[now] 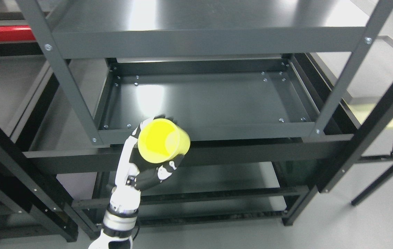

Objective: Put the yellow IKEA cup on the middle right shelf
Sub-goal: 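Raise the left hand and set the cup on the upper shelf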

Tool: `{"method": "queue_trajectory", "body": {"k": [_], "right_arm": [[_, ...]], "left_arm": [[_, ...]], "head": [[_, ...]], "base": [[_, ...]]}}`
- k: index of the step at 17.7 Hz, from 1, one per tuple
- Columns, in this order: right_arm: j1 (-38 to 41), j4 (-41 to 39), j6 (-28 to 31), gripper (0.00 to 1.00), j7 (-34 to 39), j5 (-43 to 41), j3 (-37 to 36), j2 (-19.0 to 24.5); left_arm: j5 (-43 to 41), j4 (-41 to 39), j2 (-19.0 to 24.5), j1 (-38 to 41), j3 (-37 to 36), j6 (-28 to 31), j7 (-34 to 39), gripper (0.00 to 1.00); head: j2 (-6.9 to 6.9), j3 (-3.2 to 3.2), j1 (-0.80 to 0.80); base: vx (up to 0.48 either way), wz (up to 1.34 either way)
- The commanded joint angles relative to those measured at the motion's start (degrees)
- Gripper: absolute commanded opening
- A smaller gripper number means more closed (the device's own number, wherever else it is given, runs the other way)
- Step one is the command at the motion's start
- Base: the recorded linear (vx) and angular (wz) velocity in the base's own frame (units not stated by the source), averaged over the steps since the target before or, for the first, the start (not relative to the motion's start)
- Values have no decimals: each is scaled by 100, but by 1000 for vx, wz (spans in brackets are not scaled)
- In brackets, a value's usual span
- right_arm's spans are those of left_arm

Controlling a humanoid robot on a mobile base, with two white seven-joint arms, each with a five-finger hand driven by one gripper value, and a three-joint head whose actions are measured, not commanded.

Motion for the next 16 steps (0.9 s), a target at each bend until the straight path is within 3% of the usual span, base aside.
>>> {"method": "queue_trajectory", "body": {"k": [1, 4, 11, 13, 16], "right_arm": [[79, 0, 4, 99, 5, -141, 97, -100], [79, 0, 4, 99, 5, -141, 97, -100], [79, 0, 4, 99, 5, -141, 97, -100], [79, 0, 4, 99, 5, -141, 97, -100], [79, 0, 4, 99, 5, -141, 97, -100]], "left_arm": [[0, -110, 66, -1601, -1231, 22, 25, 1], [8, -102, 66, -2673, -1497, 179, 156, 0], [735, -93, 66, -4633, -1787, 1382, 1878, 0], [1158, -93, 66, -4968, -1787, 2040, 2089, 0], [1466, -6, 66, -5373, -1770, 3708, 3438, 0]], "head": [[0, 0, 0], [0, 0, 0], [0, 0, 0], [0, 0, 0], [0, 0, 0]], "base": [[218, 232], [173, 228], [82, 123], [17, 6], [0, 0]]}}
